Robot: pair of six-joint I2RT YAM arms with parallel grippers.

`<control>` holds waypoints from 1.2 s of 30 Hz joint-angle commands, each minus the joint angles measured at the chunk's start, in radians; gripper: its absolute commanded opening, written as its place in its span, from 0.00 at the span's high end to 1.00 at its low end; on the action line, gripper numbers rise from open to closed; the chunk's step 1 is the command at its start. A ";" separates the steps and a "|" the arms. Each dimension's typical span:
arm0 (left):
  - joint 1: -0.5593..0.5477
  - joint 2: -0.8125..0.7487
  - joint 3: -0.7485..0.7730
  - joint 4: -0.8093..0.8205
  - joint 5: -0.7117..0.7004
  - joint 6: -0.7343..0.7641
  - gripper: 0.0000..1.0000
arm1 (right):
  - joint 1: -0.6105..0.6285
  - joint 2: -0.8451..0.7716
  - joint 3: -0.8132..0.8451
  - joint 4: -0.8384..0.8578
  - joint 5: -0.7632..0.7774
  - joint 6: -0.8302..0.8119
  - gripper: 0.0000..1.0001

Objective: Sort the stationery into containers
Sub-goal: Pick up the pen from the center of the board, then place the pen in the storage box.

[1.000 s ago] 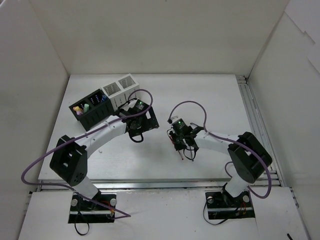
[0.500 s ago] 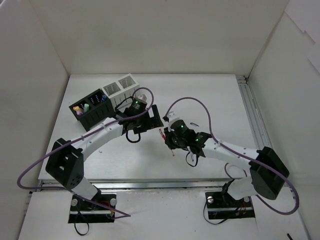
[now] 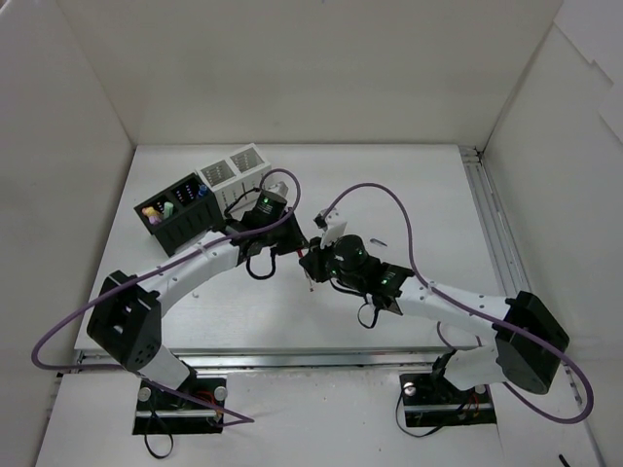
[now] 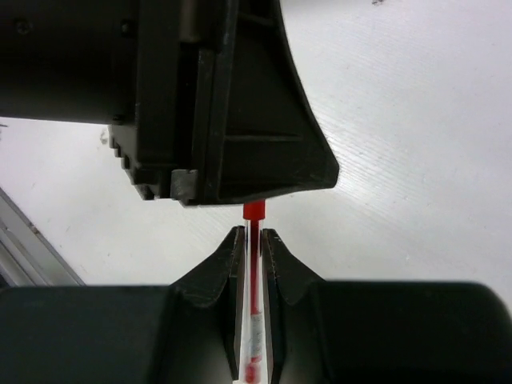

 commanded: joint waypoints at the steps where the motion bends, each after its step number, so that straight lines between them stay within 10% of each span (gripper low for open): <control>1: -0.002 -0.041 0.022 0.030 -0.004 0.023 0.96 | 0.013 -0.004 0.025 0.109 0.081 0.017 0.94; 13: 0.219 -0.034 0.147 0.038 0.000 0.148 1.00 | 0.013 0.012 0.157 -0.130 0.184 0.012 0.21; 25: 0.457 0.351 0.749 0.052 -0.019 0.428 1.00 | -0.205 -0.036 0.148 -0.391 0.220 0.034 0.09; 36: 0.515 0.620 0.972 0.291 -0.033 0.407 1.00 | -0.340 0.009 0.175 -0.464 0.232 -0.017 0.07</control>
